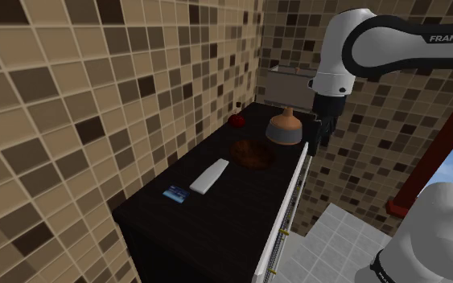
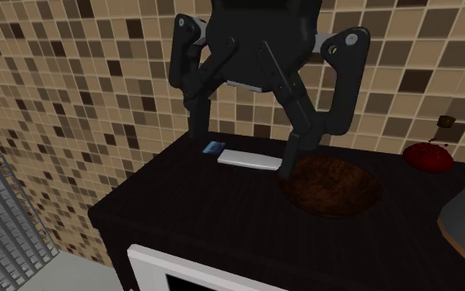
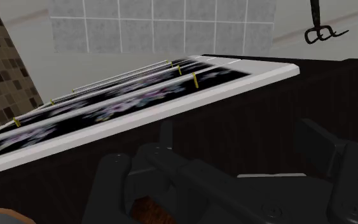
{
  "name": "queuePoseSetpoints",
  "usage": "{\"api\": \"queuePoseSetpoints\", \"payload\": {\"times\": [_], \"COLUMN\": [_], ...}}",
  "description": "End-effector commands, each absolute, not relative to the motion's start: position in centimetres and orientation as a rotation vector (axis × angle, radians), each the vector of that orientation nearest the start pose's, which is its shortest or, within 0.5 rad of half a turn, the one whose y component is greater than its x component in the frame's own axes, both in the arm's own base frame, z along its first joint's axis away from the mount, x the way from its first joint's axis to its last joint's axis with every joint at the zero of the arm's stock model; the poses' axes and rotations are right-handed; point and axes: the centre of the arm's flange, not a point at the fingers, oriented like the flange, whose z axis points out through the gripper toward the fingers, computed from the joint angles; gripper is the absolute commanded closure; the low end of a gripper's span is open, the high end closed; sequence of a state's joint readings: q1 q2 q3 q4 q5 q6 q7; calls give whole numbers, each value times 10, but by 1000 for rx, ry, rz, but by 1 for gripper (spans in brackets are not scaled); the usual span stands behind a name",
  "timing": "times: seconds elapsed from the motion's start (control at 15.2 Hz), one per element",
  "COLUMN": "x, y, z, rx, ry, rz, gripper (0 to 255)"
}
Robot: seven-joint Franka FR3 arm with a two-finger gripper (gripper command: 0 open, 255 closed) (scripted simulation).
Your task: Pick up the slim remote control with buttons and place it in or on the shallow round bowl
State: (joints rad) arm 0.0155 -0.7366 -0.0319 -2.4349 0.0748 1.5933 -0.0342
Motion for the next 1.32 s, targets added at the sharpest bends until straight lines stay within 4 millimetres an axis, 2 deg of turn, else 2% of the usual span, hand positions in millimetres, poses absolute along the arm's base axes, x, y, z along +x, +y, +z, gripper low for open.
{"api": "queuePoseSetpoints", "payload": {"times": [0.0, 0.33, 0.66, 0.99, 1.25], "x": [317, 348, 388, 437, 480], "y": [1, 51, 94, 126, 144], "z": [540, 514, 487, 459, 437], "rx": [-3039, -3041, -3011, -2949, -2875], "ry": [-33, 285, 602, 915, 1162], "rz": [157, 138, 117, 95, 77], "gripper": [0, 0, 0, 0, 0]}}
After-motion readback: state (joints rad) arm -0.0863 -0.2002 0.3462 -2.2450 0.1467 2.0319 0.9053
